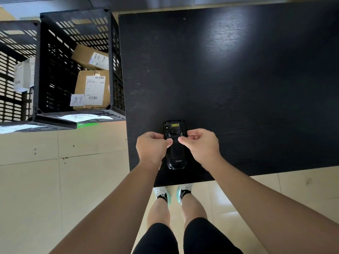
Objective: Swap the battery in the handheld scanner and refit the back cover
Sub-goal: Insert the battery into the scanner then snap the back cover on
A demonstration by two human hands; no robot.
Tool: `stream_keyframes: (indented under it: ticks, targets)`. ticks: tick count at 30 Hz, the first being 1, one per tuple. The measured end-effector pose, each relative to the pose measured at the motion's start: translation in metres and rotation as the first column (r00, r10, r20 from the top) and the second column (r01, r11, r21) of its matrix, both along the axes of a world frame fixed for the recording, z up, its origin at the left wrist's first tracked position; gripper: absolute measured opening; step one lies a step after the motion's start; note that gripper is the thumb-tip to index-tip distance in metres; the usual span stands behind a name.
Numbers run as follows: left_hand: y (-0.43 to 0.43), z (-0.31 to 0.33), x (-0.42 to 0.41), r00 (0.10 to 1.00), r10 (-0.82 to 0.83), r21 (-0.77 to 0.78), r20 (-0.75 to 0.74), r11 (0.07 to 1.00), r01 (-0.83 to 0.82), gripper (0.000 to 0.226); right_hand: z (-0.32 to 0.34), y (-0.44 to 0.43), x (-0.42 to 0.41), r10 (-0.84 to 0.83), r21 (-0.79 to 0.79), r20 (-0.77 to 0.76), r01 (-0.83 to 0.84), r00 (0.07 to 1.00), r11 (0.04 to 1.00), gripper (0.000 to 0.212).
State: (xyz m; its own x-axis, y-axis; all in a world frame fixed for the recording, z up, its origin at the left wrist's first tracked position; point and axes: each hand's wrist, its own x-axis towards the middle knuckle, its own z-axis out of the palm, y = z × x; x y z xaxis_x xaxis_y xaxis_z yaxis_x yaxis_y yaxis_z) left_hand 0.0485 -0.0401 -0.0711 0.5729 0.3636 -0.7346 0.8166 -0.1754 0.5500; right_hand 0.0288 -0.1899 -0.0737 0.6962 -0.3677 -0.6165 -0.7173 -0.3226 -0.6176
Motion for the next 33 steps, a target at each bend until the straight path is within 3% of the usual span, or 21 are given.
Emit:
stream_keyframes:
  ticks: [9, 12, 16, 20, 33]
  targets:
    - [0.002, 0.002, -0.004, 0.995, -0.07, 0.015, 0.072, 0.998, 0.069, 0.027, 0.001, 0.009, 0.0, -0.019, -0.005, -0.005, 0.019, 1.0, 1.0, 0.05]
    - [0.005, 0.005, -0.007, 0.953, -0.244, 0.106, 0.177, 0.968, 0.228, 0.028, 0.005, 0.011, 0.002, -0.008, -0.014, -0.02, 0.007, 1.0, 1.0, 0.054]
    - [0.014, 0.01, -0.008, 0.816, -0.511, 0.281, 0.271, 0.853, 0.44, 0.017, 0.008, 0.013, 0.004, -0.002, -0.033, -0.033, 0.001, 0.999, 0.999, 0.057]
    - [0.02, 0.012, 0.003, 0.619, -0.734, 0.366, 0.28, 0.678, 0.638, 0.008, 0.008, 0.013, 0.004, 0.018, -0.047, -0.034, -0.02, 0.999, 0.999, 0.058]
    - [0.036, 0.011, 0.041, 0.045, -0.983, 0.445, 0.177, 0.121, 0.887, 0.012, 0.001, 0.009, 0.002, 0.037, -0.039, -0.012, -0.037, 0.999, 0.999, 0.058]
